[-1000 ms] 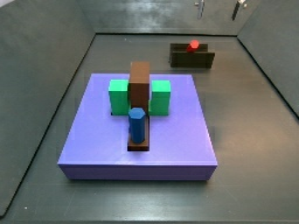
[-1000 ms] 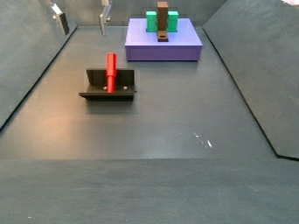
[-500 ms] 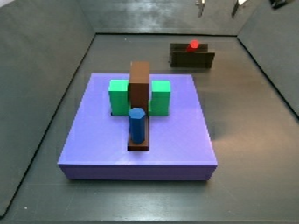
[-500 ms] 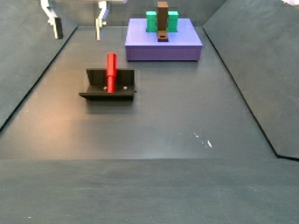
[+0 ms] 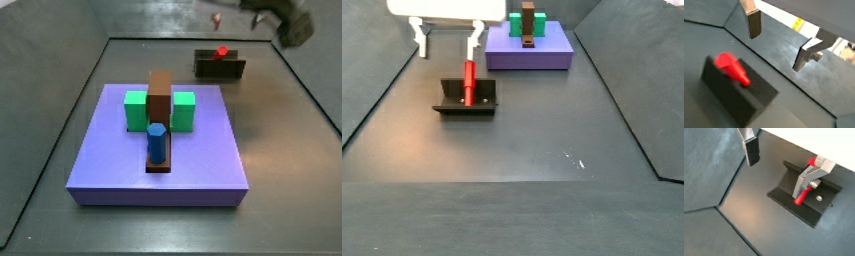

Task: Pick up the red object. Move up. Place the red object on the fixture. Regrasp the red object. Move to above the board. Insert the red object.
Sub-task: Regrasp the red object.

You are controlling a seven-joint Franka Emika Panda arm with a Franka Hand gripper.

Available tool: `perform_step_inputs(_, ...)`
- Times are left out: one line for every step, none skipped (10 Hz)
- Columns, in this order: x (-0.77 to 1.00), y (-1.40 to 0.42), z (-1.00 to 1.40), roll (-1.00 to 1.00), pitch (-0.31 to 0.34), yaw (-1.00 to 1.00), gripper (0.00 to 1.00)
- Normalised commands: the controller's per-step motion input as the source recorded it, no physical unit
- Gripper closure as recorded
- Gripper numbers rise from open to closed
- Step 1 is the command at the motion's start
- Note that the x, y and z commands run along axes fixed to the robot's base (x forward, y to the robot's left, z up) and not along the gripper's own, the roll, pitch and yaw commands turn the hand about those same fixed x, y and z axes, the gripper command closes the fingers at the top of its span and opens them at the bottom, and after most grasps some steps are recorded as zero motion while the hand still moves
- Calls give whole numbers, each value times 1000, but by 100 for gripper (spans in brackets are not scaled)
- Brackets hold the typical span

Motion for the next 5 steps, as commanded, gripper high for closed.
perform_step_inputs(-314, -380, -177, 611, -383, 149, 0)
perform_step_inputs(-23, -309, -17, 511, -246, 26, 0)
perform_step_inputs(40, -91, 0, 426, 26, 0, 0)
perform_step_inputs(46, -26, 0, 77, 49, 0, 0)
perform_step_inputs(-23, -37, -246, 0, -149, 0, 0)
